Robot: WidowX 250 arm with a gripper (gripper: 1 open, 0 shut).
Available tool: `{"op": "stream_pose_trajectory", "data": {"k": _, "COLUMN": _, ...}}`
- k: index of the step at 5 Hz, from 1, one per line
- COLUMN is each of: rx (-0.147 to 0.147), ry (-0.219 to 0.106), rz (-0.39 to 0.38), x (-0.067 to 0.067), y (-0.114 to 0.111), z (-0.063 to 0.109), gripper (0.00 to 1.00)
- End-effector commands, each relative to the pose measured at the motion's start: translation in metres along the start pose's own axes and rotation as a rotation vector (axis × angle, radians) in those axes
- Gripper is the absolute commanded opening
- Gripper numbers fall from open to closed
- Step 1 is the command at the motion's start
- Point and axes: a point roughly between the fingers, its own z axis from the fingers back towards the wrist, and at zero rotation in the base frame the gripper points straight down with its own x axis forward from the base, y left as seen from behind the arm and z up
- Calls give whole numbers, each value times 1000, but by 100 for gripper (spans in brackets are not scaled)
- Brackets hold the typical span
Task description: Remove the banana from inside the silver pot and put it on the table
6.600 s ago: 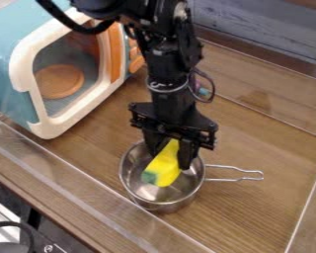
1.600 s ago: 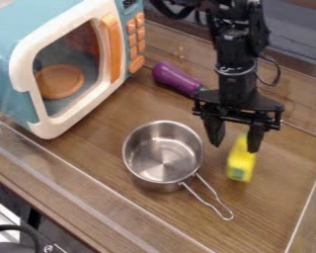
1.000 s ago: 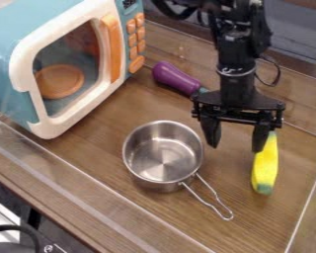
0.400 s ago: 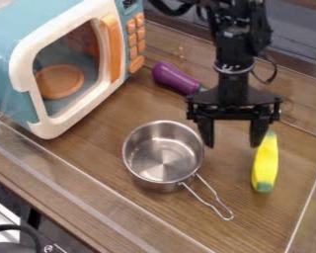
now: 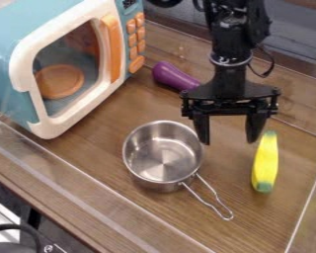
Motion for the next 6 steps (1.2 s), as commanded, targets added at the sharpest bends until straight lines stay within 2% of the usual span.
{"op": "stream_pose_trajectory", "data": {"k": 1, "rx": -37, "ry": -54, "rz": -33, "x": 2, "y": -9, "z": 22, "gripper": 100}}
{"op": "stream_pose_trajectory", "data": {"k": 2, "rx": -32, "ry": -52, "rz": -53, "x": -1, "y": -11, "z": 26, "gripper": 0}}
{"op": "stream_pose_trajectory", "data": {"k": 3, "rx": -28, "ry": -52, "rz": -64, "x": 6, "y": -12, "z": 26, "gripper": 100}}
{"op": "stream_pose_trajectory", "data": {"k": 4, "rx": -25, "ry": -52, "rz": -72, "x": 13, "y": -12, "z": 26, "gripper": 100}}
{"op": "stream_pose_trajectory", "data": {"k": 6, "rx": -19, "ry": -52, "rz": -88, "x": 2, "y": 0, "z": 23, "gripper": 100}}
